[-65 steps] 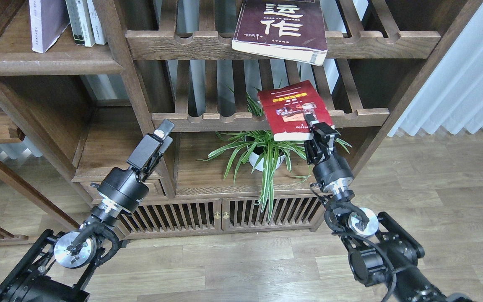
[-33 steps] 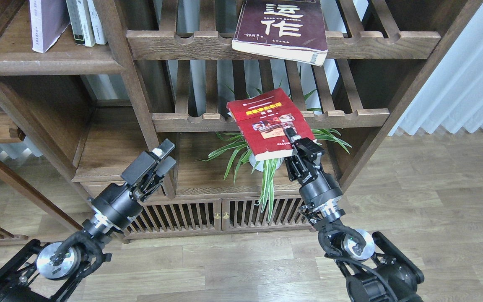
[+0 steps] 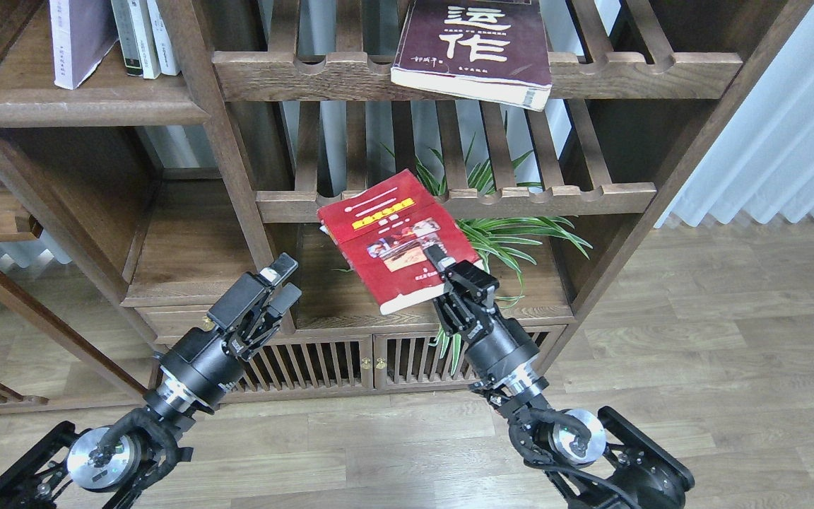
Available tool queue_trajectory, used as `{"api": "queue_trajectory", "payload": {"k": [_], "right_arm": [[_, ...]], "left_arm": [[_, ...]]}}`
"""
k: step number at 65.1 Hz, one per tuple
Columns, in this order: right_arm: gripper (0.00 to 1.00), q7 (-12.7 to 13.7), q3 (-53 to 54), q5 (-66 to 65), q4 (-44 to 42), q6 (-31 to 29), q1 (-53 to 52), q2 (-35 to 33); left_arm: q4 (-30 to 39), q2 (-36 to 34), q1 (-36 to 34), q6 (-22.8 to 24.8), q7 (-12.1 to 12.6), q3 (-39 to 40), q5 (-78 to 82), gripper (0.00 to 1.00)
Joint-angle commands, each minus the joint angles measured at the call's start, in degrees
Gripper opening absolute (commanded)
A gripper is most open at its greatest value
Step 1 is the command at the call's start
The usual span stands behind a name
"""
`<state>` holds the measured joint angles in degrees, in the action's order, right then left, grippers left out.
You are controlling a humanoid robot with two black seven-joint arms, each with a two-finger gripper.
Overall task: Organize books on shelf
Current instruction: 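Catch and hold the red book between both grippers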
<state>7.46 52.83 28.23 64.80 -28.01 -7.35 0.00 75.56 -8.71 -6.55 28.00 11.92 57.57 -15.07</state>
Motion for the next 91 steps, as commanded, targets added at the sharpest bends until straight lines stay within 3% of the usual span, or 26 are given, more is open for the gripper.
{"api": "queue_trajectory", "payload": {"k": [1, 35, 91], "right_arm": [[0.03, 0.0, -1.1, 0.0, 2.0, 0.0, 1.3, 0.0], [0.03, -0.1, -5.5, 0.1, 5.6, 0.0, 4.2, 0.0], [0.03, 0.0, -7.9, -0.1, 7.4, 0.0, 4.2, 0.0]], "left_arm": [[0.0, 0.8, 0.4, 0.0, -0.7, -0.4, -0.5, 0.97], [0.0, 1.9, 0.5, 0.0, -0.8, -0.6, -3.6, 0.96], [0.0, 2.0, 0.5, 0.0, -0.8, -1.1, -3.6, 0.85]]}}
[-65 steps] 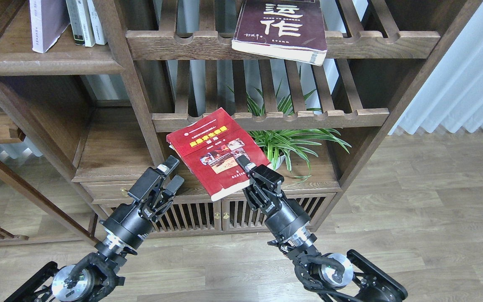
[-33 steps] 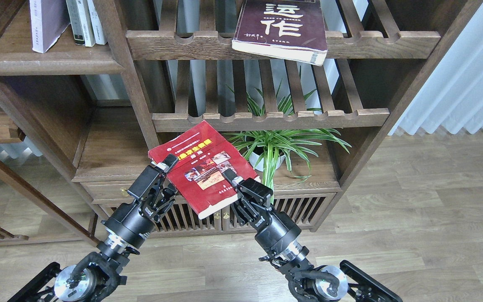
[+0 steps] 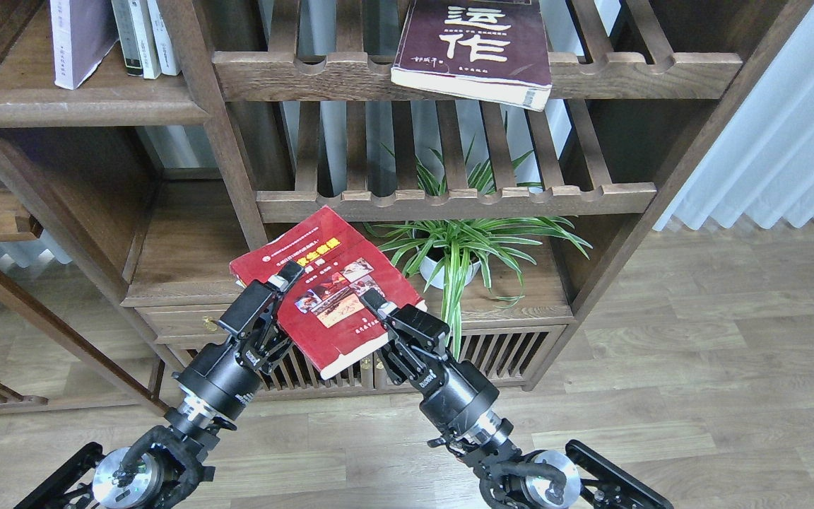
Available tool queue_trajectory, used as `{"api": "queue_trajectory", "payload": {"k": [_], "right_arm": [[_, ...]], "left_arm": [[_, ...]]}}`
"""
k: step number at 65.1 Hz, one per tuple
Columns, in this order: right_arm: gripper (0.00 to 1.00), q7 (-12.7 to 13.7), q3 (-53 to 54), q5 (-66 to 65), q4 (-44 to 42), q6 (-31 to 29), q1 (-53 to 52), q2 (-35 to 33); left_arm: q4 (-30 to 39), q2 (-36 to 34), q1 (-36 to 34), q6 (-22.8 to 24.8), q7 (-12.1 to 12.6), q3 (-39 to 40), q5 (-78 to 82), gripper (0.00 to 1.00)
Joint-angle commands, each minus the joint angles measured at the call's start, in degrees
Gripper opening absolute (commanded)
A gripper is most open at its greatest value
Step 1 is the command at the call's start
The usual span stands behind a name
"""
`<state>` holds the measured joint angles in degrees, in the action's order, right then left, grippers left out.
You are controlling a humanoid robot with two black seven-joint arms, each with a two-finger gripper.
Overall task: Organize books on shelf
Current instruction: 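Catch and hold the red book between both grippers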
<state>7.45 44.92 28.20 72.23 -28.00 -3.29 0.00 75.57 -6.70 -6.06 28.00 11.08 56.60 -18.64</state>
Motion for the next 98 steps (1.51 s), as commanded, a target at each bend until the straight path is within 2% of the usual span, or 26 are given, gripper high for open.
{"api": "queue_trajectory", "payload": {"k": [1, 17, 36, 37, 49, 79, 85, 88, 98], "right_arm": [[0.03, 0.0, 0.0, -0.1, -0.1, 0.0, 0.0, 0.0], [0.04, 0.0, -0.7, -0.2, -0.1, 0.0, 0.0, 0.0], [0.04, 0.1, -1.7, -0.3, -0.1, 0.0, 0.0, 0.0], [0.04, 0.1, -2.0, -0.3, -0.1, 0.0, 0.0, 0.0], [0.04, 0.1, -2.6, -0.3, -0.2, 0.0, -0.1, 0.0], [0.07, -0.1, -3.0, -0.6, -0.5, 0.0, -0.3, 0.0], [0.13, -0.1, -3.0, -0.7, -0.7, 0.0, -0.3, 0.0], [0.22, -0.2, -2.8, -0.8, -0.9, 0.0, -0.3, 0.0], [0.38, -0.5, -2.2, -0.8, -2.1, 0.0, -0.5, 0.0]], "left_arm": [[0.0, 0.0, 0.0, 0.0, 0.0, -0.1, 0.0, 0.84], [0.0, 0.1, 0.0, 0.0, 0.0, -0.1, 0.0, 0.71], [-0.3, 0.4, -0.1, 0.0, 0.2, -0.8, 0.0, 0.33], [-0.5, 0.4, -0.2, 0.0, 0.2, -1.1, 0.0, 0.26], [-0.6, 0.6, -0.8, 0.0, 0.2, -2.7, 0.1, 0.07], [-0.7, 0.8, -1.3, 0.0, 0.4, -3.2, 0.4, 0.06], [-0.7, 0.6, -1.3, 0.0, 0.3, -3.2, 0.4, 0.06], [-0.7, 0.5, -1.3, 0.0, 0.1, -2.7, 0.4, 0.06], [-0.7, 0.5, -1.3, 0.0, 0.0, -2.3, 0.4, 0.06]]}}
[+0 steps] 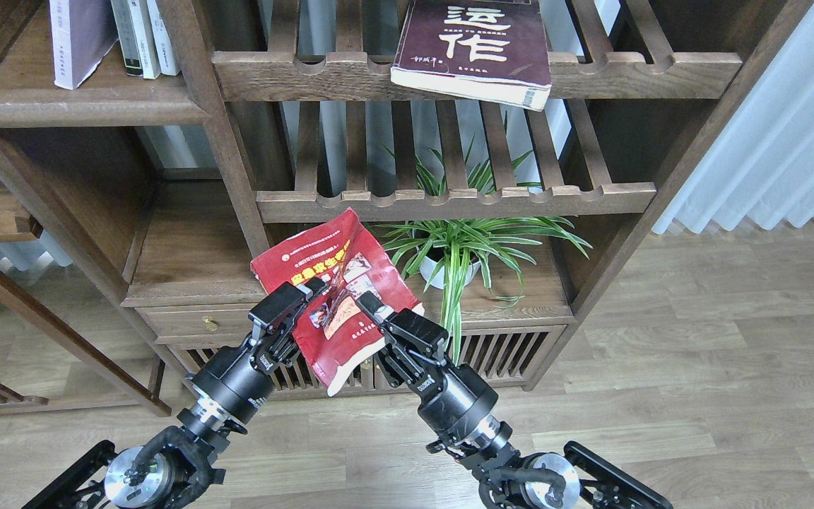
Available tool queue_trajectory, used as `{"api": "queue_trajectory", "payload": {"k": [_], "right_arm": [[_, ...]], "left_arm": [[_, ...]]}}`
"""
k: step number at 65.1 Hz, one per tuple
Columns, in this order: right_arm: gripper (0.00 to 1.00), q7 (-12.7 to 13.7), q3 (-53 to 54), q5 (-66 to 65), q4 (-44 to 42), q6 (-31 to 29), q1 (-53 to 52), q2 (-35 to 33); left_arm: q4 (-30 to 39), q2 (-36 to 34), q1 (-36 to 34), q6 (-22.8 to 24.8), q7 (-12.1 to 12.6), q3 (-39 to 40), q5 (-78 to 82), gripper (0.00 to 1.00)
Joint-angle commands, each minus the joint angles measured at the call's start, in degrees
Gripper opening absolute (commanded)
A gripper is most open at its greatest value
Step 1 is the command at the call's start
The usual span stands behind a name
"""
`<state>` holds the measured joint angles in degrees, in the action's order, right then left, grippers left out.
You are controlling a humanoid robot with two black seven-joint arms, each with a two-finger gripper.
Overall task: Organize books on shelf
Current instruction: 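Catch and hold the red book between both grippers, then lift the red book upward with the left gripper, releasing the right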
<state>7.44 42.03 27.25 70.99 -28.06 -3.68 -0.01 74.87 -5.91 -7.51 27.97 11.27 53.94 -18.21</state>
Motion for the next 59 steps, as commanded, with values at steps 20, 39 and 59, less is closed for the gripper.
{"api": "queue_trajectory", "payload": {"k": [20, 39, 59], "right_arm": [[0.73, -0.8, 1.7, 0.2, -1.4, 0.1, -0.2, 0.0], [0.84, -0.9, 11.1, 0.2, -3.7, 0.1, -0.5, 0.0], [0.84, -1.3, 17.0, 0.2, -5.2, 0.1, -0.5, 0.0]], "left_arm": [[-0.2, -0.6, 0.5, 0.0, -0.2, 1.0, -0.1, 0.06], [0.7, -6.0, 0.7, 0.0, 0.5, 2.0, 2.4, 0.05], [1.6, -12.5, -1.7, 0.0, 1.7, 4.4, 8.7, 0.05]]}}
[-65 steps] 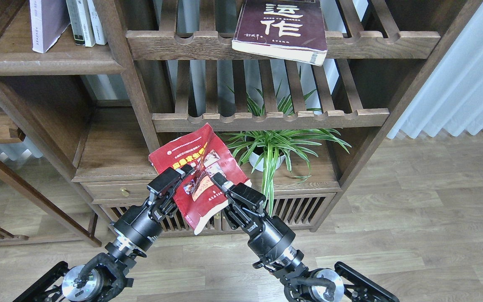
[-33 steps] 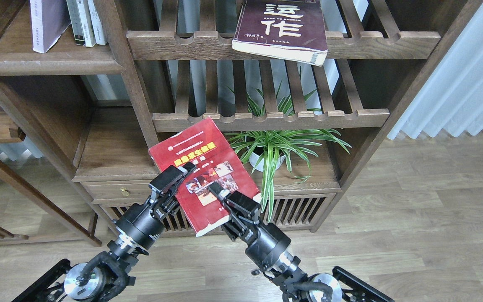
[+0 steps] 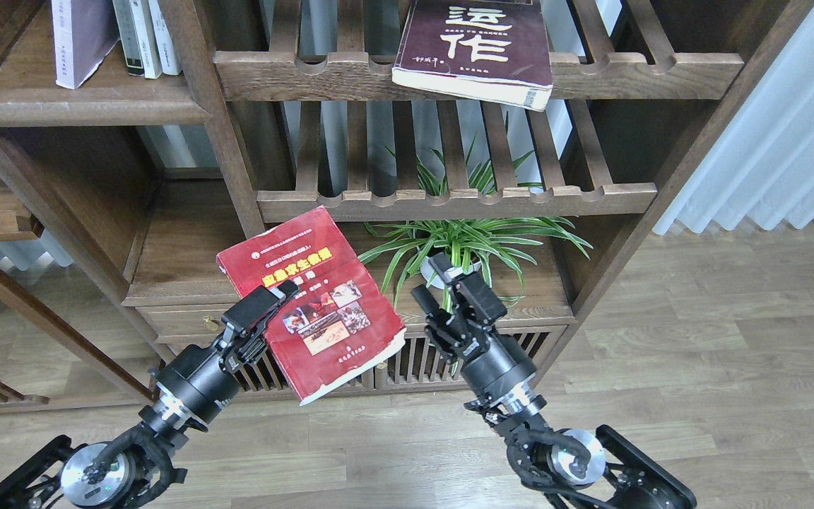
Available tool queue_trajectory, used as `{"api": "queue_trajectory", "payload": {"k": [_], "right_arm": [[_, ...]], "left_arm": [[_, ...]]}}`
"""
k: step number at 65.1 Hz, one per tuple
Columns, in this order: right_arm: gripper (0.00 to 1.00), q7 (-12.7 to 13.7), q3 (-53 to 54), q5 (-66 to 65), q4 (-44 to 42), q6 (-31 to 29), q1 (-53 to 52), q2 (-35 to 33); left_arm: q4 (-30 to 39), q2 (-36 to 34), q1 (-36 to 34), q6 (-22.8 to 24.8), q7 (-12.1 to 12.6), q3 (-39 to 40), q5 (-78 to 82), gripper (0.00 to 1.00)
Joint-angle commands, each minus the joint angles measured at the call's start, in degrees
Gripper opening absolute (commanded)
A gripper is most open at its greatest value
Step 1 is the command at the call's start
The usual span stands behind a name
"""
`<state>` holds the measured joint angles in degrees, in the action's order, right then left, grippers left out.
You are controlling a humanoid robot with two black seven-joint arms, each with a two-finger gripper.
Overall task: Organize books on shelf
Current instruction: 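Lift the red book upward with the left gripper, releasing the right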
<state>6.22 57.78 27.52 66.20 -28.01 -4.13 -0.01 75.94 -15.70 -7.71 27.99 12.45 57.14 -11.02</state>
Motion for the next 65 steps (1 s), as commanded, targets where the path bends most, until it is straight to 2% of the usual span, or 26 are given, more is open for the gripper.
{"api": "queue_trajectory", "payload": {"k": [1, 13, 26, 29, 58, 65], "right_arm": [[0.84, -0.1, 1.3, -0.1, -0.4, 0.0, -0.1, 0.0], [0.84, -0.1, 0.8, -0.4, -0.5, 0.0, -0.1, 0.0], [0.84, -0.1, 0.6, -1.3, -1.7, 0.0, -1.2, 0.0], [0.84, -0.1, 0.4, -1.6, -1.8, 0.0, -1.2, 0.0], [0.84, 0.0, 0.4, -3.2, -2.4, 0.0, -1.7, 0.0], [0.84, 0.0, 0.4, -3.3, -3.2, 0.0, -2.0, 0.0]], "left_arm": [[0.5, -3.0, -1.6, 0.0, 0.7, 1.3, 1.6, 0.05], [1.0, -9.8, -4.8, 0.0, 4.2, 2.3, 2.2, 0.05], [1.4, -17.6, -9.6, 0.0, 4.3, 2.8, 2.2, 0.05], [1.8, -21.4, -10.9, 0.0, 4.3, 3.1, 2.2, 0.05], [3.1, -36.2, -11.2, 0.0, 4.2, 8.3, 2.2, 0.04], [3.1, -37.7, -11.3, 0.0, 4.1, 10.4, 2.1, 0.04]]}}
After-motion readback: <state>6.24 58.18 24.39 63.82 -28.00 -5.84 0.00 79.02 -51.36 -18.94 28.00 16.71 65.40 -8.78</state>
